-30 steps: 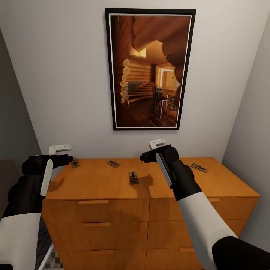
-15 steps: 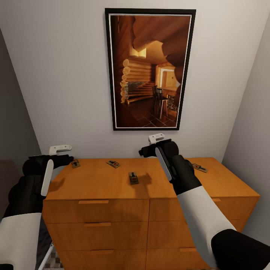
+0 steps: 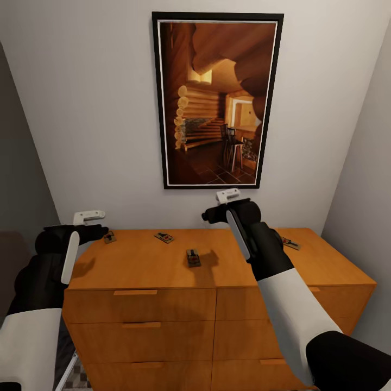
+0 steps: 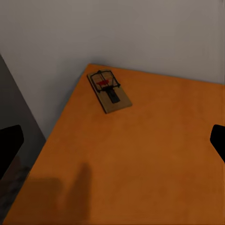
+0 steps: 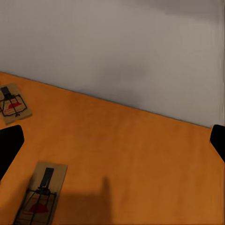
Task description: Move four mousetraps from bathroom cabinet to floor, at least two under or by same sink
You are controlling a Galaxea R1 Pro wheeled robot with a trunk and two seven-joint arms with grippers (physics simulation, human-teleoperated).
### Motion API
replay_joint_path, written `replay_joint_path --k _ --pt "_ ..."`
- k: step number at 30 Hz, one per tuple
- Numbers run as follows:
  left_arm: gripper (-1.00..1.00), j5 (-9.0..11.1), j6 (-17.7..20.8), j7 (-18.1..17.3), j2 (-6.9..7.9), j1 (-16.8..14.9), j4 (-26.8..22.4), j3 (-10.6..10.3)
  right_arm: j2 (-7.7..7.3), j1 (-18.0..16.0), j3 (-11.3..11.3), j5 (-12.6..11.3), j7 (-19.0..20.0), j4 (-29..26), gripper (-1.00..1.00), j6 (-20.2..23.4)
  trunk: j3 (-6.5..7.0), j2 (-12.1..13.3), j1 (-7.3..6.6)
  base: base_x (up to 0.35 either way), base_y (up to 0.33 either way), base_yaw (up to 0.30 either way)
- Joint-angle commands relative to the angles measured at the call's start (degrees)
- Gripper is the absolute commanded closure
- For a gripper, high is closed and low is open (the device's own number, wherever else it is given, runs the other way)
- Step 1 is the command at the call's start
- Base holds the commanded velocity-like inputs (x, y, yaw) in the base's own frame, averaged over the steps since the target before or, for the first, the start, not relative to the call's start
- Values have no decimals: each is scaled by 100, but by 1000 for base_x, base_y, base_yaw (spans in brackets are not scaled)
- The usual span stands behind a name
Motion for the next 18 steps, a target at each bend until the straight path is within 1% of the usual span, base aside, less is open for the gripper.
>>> replay_joint_path --k 1,11,18 --pt "-100 22 24 31 -2 -5 -2 -3 0 -5 -2 5 -9 -55 -100 24 -7 -4 0 0 0 0" --pt "-100 20 24 31 -92 -5 106 -3 0 0 -42 13 -17 -524 -100 24 -7 -4 0 0 0 0" --pt "-100 21 24 31 -140 -5 148 -3 0 16 -44 21 -13 -656 -100 24 -7 -4 0 0 0 0"
